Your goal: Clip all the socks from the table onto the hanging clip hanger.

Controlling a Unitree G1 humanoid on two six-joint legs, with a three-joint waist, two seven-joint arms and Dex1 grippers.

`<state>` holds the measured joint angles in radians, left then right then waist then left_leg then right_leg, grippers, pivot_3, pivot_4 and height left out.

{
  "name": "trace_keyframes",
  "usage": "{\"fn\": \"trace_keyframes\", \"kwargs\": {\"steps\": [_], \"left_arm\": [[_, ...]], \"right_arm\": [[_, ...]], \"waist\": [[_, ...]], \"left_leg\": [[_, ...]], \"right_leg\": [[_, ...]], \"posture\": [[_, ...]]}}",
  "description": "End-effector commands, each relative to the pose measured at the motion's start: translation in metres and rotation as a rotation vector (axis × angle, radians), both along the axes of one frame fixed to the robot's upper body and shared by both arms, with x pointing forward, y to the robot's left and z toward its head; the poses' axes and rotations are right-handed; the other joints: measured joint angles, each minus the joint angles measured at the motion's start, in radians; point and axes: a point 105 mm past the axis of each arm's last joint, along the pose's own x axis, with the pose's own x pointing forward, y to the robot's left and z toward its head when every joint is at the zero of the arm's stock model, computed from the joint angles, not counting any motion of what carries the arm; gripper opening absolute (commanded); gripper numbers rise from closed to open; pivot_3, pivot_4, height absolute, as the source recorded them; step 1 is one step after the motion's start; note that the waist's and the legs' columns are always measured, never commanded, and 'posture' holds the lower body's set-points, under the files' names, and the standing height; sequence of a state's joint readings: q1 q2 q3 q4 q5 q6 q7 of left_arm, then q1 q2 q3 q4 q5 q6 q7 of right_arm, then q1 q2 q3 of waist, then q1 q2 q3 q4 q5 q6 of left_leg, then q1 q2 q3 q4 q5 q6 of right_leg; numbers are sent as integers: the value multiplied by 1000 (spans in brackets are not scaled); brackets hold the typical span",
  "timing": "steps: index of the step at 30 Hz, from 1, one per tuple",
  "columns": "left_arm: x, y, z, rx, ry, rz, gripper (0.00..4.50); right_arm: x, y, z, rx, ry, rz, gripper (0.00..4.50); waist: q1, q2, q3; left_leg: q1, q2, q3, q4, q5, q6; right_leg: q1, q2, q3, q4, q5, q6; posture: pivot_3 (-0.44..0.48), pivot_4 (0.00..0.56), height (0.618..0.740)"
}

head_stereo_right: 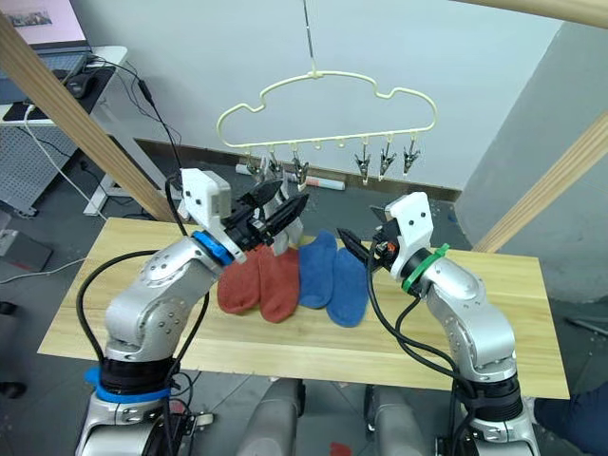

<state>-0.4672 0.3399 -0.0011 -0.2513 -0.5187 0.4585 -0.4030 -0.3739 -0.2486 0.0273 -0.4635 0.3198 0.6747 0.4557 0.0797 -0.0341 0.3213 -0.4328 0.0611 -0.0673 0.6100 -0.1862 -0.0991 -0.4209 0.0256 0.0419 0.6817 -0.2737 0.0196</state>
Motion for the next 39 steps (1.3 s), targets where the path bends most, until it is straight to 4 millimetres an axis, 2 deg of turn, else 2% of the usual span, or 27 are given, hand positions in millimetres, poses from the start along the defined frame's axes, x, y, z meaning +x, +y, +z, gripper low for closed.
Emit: {"fn": "trace_keyframes", "kwargs": {"steps": [1,9,17,21,34,39], "left_arm": [[5,-8,6,9,-71,29,3145],[24,-8,-2,-7,-71,111,3145],[20,-4,-2,-10,-94,121,3145],[24,-2,3,-21,-108,135,3145],[36,-16,21,-38,-163,94,3145],[35,-23,20,-47,-154,56,3145]], "right_arm": [[-11,4,25,32,-84,60,3910],[-9,2,31,25,-100,55,3910],[-9,0,33,30,-101,45,3910],[-9,1,34,33,-106,50,3910],[-10,4,45,44,-123,76,3910],[-9,2,45,44,-125,62,3910]], "waist": [[-2,0,0],[-3,0,0],[-6,0,0],[-6,0,0],[-5,0,0],[-6,0,0]], "left_leg": [[0,0,0,0,0,0],[0,0,0,0,0,0],[0,0,0,0,0,0],[0,0,0,0,0,0],[0,0,0,1,1,1],[0,0,0,1,1,0]], "right_leg": [[0,0,0,0,0,0],[0,1,0,0,2,-3],[0,1,0,0,2,-4],[0,1,-1,1,2,-4],[0,1,-1,1,3,-4],[0,1,-1,1,3,-5]], "posture": [[193,287,740],[177,287,740],[172,289,740],[176,289,740],[171,282,740],[168,282,740]]}}
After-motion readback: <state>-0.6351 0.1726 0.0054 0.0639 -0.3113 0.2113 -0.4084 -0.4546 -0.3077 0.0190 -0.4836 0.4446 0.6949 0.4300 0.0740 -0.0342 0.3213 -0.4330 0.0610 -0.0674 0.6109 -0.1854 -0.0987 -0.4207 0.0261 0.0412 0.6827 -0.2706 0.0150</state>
